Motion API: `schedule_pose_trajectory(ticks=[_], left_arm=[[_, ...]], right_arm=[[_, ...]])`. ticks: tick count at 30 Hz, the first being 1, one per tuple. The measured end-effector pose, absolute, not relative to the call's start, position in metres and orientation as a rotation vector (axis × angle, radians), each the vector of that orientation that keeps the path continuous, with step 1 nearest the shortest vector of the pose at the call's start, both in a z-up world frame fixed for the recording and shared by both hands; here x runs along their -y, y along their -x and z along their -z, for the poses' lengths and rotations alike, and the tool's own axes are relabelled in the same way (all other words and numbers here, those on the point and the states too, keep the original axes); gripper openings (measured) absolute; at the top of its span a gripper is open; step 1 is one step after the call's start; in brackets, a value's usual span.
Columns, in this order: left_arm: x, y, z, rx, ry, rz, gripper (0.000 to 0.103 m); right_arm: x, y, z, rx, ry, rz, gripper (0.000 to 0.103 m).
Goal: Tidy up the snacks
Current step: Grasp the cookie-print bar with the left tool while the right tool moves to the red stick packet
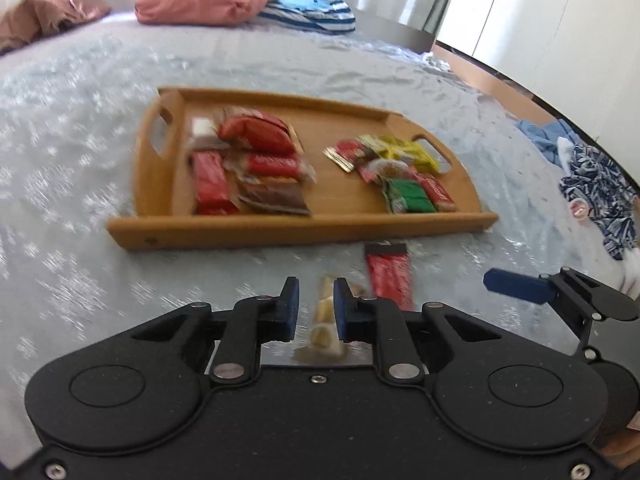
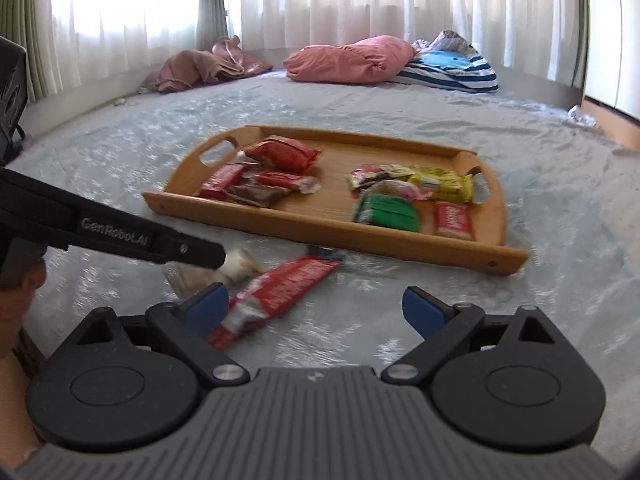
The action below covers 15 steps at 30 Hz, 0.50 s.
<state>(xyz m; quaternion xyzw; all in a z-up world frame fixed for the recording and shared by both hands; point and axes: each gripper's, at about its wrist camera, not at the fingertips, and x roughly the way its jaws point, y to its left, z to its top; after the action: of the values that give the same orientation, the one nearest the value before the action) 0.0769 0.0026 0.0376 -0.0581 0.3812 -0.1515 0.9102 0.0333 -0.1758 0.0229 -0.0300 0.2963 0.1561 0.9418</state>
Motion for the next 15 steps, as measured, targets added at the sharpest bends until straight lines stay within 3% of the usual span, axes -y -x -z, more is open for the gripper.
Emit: schedule_pose_trajectory(ticks=[5,10,15], left_arm=[[-0.014,-0.076,-0.036,-0.796,0.125,0.311,0.017],[-0.017,-0.072,-0.031,-0.805,0.134,0.322,0.018],[-0.014,-0.068,-0.031,-0.798,0.132,0.35,0.023]], right_arm=[[0.16,-0.031,-0.018,-0.612,0.07,-0.346,0.097],[0.147,-0.03,-0.013,-0.661,0.049,-0.386,0.076],[0.15,-0.032,-0.01,-0.702,-0.003,-0.376,0.067]])
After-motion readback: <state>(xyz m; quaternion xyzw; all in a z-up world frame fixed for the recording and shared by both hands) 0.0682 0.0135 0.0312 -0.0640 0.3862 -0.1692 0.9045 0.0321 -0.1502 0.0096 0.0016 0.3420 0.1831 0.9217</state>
